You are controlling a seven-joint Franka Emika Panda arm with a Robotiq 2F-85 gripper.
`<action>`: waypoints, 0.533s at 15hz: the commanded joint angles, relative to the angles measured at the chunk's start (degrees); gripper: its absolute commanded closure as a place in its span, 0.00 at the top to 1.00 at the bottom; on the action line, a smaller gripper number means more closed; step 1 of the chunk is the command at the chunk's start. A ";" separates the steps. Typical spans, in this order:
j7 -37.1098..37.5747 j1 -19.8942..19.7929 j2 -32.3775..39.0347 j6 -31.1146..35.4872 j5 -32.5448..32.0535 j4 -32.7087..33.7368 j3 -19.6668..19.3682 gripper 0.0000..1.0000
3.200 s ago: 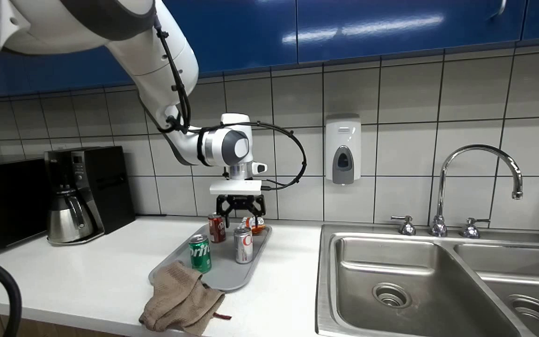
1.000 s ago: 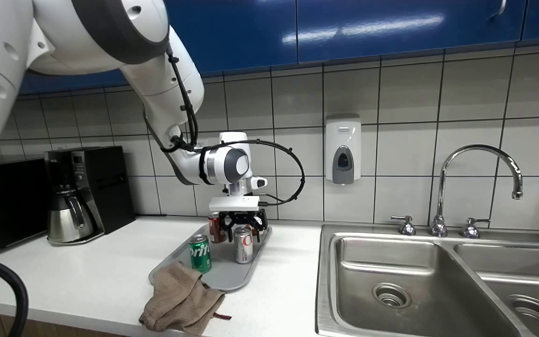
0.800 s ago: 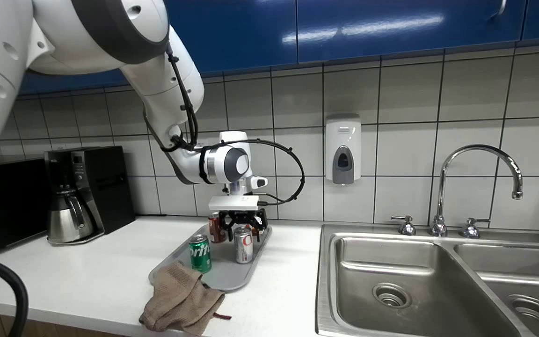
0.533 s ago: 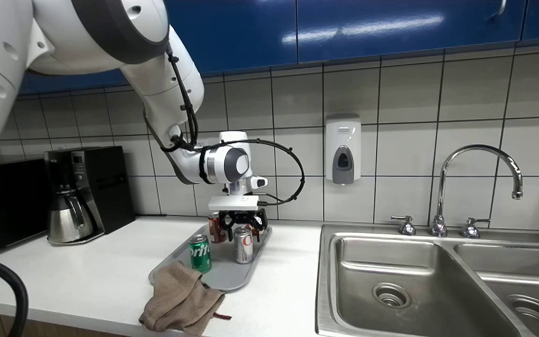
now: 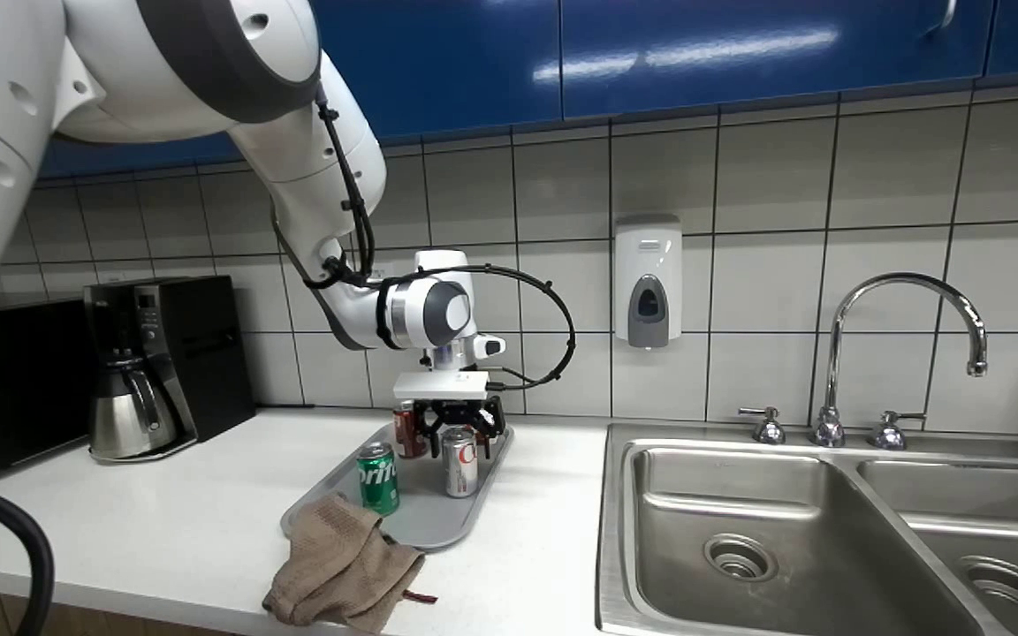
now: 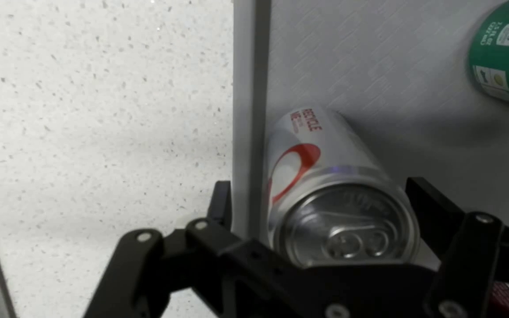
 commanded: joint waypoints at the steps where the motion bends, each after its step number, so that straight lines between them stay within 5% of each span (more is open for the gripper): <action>1: -0.27 -0.62 -0.49 -0.54 -0.53 0.03 0.64 1.00; 8: -1.17 -0.87 -1.46 -1.61 -0.25 -0.69 1.01 1.00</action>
